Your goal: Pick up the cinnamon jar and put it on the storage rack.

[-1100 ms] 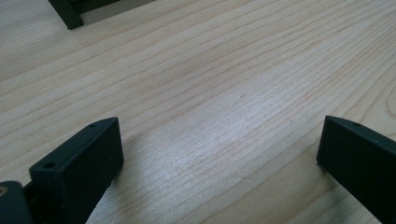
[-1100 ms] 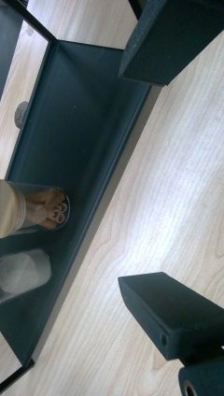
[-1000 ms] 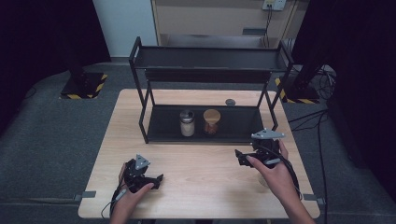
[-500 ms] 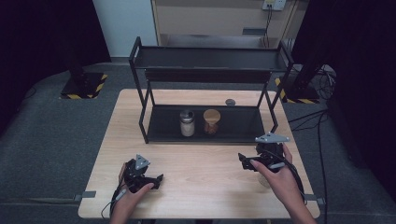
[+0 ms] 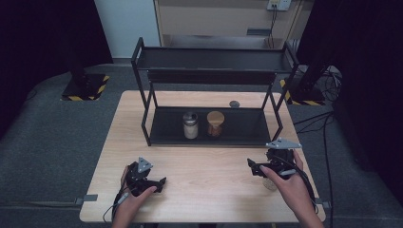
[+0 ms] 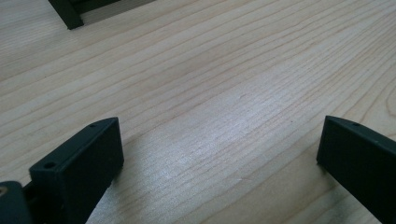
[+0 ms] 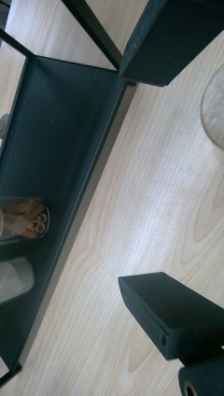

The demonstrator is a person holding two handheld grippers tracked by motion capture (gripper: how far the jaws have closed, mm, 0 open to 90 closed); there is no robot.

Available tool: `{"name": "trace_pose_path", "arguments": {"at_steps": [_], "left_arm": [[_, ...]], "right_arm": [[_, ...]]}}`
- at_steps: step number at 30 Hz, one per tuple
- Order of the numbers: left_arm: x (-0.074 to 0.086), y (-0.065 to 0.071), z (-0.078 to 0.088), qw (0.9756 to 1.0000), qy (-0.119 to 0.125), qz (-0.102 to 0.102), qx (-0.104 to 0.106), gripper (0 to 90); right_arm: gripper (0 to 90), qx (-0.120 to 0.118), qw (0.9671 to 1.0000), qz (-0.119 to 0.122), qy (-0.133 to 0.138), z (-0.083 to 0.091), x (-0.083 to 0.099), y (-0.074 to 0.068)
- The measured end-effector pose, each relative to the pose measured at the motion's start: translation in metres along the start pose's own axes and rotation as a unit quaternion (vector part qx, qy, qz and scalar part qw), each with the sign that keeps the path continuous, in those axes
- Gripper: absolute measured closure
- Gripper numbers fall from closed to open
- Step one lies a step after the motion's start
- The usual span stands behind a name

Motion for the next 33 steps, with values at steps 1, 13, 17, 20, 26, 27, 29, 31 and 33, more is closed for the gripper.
{"name": "trace_pose_path", "arguments": {"at_steps": [1, 13, 17, 20, 26, 27, 29, 31, 33], "left_arm": [[0.000, 0.000, 0.000, 1.0000, 0.000, 0.000, 0.000, 0.0], [0.000, 0.000, 0.000, 1.0000, 0.000, 0.000, 0.000, 0.0], [0.000, 0.000, 0.000, 1.0000, 0.000, 0.000, 0.000, 0.0], [0.000, 0.000, 0.000, 1.0000, 0.000, 0.000, 0.000, 0.0], [0.000, 0.000, 0.000, 1.0000, 0.000, 0.000, 0.000, 0.0], [0.000, 0.000, 0.000, 1.0000, 0.000, 0.000, 0.000, 0.0], [0.000, 0.000, 0.000, 1.0000, 0.000, 0.000, 0.000, 0.0], [0.000, 0.000, 0.000, 1.0000, 0.000, 0.000, 0.000, 0.0], [0.000, 0.000, 0.000, 1.0000, 0.000, 0.000, 0.000, 0.0]], "right_arm": [[2.9, 0.001, 1.0000, 0.001, 0.000, 0.001, 0.001, 0.000], [2.9, 0.010, 0.9999, -0.002, 0.003, 0.011, 0.011, 0.005], [2.9, 0.014, 0.9999, -0.003, 0.003, 0.015, 0.015, 0.006], [2.9, 0.017, 0.9998, -0.005, 0.007, 0.019, 0.018, 0.007], [2.8, 0.022, 0.9997, -0.010, 0.010, 0.027, 0.025, 0.009], [2.8, 0.022, 0.9996, -0.011, 0.011, 0.029, 0.026, 0.010], [2.7, 0.024, 0.9996, -0.010, 0.011, 0.031, 0.029, 0.011], [2.7, 0.026, 0.9995, -0.012, 0.013, 0.034, 0.031, 0.011], [2.7, 0.027, 0.9994, -0.014, 0.015, 0.036, 0.033, 0.012]]}}
Point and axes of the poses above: each handheld gripper's, and its own axes: z roughly backward along the jaws, x roughly out of its underside, y roughly to its right, the point moved 4 cm from there along -z, roughly forward along the jaws, and after that the axes turned 1 degree about y, right-handed, at the moved point
